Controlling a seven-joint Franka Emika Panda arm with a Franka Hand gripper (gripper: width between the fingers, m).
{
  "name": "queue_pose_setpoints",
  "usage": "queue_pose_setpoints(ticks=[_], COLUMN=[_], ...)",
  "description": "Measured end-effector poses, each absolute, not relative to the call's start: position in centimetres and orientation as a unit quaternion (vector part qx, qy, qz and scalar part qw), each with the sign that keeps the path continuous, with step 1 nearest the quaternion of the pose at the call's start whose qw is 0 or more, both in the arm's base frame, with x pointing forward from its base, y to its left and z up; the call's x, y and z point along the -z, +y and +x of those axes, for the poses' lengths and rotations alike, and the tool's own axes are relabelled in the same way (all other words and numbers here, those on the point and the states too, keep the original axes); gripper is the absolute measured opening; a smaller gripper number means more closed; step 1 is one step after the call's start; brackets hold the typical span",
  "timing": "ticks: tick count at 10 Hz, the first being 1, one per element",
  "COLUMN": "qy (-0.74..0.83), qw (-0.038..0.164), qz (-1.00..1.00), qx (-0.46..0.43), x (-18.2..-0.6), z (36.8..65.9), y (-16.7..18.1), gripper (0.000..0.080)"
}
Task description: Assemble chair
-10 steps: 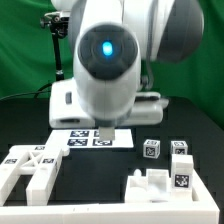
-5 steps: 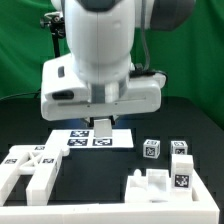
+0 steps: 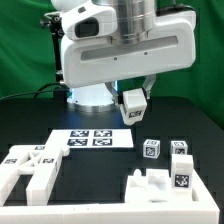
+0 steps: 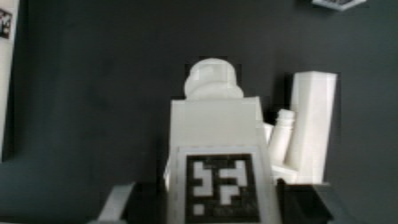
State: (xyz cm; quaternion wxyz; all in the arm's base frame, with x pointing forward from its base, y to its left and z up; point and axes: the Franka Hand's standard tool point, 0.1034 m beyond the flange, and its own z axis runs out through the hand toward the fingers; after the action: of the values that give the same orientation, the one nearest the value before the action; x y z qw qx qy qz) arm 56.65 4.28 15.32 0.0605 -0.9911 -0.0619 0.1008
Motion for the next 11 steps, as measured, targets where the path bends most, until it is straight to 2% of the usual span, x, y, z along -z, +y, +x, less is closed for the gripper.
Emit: queue_pose_setpoints(ticks=[3,4,6,7,9,10,11], qy=[-0.052,-0.062,-0.080,-0.085,-0.081,-0.080,-0.073], qw=[0.041,0.028,0.021,0.003,-0.024,-0.044,-0.035], qz=[-0.997,-0.993,-0.984,-0.973,-0.963,-0.953,-0.957], qx=[0.032,0.094,0.160,0.215,0.258,0.288,0.279], x=[-14.8,-14.1,-14.4,-15.0,-14.7,-14.9,-14.3], z=[57.9,58.9,60.9,61.8,61.4,61.7,61.3], y=[3.3,3.2,3.2,2.4,1.1,0.1,0.7], gripper=[0.0285,0.0285,0.0285,0.0285,0.0285,0.0285,0.0285])
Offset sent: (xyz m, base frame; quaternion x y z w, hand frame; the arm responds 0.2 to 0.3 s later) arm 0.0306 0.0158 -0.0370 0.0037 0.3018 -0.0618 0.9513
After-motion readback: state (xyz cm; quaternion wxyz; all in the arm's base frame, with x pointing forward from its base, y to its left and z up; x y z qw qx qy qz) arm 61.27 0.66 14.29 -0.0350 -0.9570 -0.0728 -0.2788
